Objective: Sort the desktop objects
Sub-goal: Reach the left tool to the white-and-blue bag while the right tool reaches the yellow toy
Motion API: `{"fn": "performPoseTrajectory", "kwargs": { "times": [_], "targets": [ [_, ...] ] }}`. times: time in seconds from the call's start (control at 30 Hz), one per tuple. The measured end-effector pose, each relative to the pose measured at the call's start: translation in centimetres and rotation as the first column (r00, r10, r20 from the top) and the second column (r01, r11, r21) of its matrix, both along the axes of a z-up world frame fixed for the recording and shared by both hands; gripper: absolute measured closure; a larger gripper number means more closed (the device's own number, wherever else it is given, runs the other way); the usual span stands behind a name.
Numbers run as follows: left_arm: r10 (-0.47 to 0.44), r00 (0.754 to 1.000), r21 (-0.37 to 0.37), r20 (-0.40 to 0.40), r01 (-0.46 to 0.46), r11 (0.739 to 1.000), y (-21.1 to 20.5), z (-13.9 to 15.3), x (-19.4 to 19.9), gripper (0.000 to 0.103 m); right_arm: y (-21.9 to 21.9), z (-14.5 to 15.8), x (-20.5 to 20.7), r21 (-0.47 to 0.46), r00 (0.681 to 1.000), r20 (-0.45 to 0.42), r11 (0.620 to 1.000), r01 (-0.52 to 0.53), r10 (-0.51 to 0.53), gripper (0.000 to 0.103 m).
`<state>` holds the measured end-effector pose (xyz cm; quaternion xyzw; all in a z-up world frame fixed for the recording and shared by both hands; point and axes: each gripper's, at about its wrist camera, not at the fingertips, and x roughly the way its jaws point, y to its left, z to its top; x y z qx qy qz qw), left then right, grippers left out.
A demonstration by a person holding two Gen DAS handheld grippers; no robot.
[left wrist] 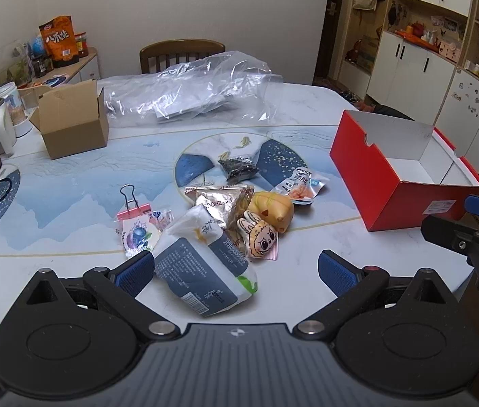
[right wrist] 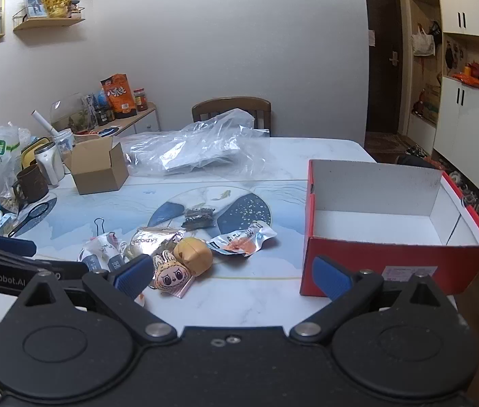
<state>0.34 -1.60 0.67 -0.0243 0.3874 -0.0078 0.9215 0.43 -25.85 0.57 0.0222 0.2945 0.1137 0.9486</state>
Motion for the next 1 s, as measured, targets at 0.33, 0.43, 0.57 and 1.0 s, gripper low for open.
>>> {"fn": "performPoseTrajectory", "kwargs": {
  "times": [0.33,0.43,0.57,1.0],
  "targets": [
    [-0.002,0.999,0.040,0.043,0.000,0.999,0.0,-0.6,0.3,0.000,0.2,0.2,1.2,0.000,0.998,0.007,0.998,-0.067,0.067,0.003],
    [-0.031,0.998,0.062,0.058,0.027,0.998,0.0,-1.2,0.3,0.000,0.5,0.0,2.1,0.000,0.997,-0.001,0.997,-0.077,0.077,0.003],
    [-0.070,0.996,0.098,0.063,0.064,0.993,0.1,-2.4,0.6,0.000,1.5,-0.7,3.4,-0.021,0.996,-0.012,0.995,-0.093,0.092,0.003],
    [-0.211,0.977,0.160,0.043,0.201,0.966,2.4,-4.9,3.9,0.000,4.3,-3.6,7.9,-0.064,0.988,-0.111,0.991,-0.117,0.109,0.004]
  ]
}}
